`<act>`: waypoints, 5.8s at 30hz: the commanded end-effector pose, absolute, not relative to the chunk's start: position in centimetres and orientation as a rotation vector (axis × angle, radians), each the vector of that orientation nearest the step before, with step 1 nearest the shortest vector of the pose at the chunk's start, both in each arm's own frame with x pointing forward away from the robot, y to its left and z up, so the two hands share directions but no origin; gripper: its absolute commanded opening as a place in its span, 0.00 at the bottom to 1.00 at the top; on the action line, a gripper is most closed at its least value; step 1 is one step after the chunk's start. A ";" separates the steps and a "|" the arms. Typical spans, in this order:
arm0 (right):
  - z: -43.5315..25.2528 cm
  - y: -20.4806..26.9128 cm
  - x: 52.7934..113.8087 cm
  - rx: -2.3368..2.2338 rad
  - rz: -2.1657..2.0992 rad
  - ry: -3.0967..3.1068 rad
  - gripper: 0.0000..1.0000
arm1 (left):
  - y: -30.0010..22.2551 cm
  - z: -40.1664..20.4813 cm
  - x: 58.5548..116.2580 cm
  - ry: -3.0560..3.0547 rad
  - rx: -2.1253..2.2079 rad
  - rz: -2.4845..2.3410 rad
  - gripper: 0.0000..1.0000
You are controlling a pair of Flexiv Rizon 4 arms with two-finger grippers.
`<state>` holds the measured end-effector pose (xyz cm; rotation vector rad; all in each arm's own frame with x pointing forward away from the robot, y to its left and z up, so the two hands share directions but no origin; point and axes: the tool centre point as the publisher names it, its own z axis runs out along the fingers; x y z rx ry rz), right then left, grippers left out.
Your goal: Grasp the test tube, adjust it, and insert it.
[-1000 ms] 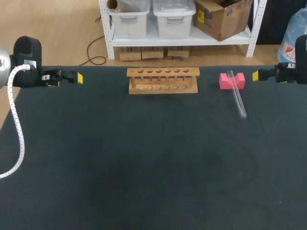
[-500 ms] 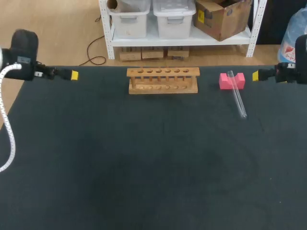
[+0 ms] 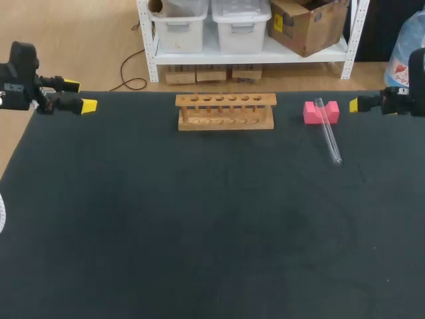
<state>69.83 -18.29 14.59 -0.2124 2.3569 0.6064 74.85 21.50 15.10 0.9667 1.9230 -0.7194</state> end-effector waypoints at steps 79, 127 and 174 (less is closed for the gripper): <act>8.2 -17.8 75.7 -0.190 -0.036 2.276 1.00 | 16.5 11.7 78.7 1.647 1.116 -0.942 1.00; -0.3 -15.7 79.4 -0.306 0.142 2.373 1.00 | 16.5 11.7 78.7 1.647 1.116 -0.942 1.00; -1.4 -15.9 80.1 -0.275 0.138 2.428 0.06 | 16.5 11.7 78.7 1.647 1.116 -0.942 1.00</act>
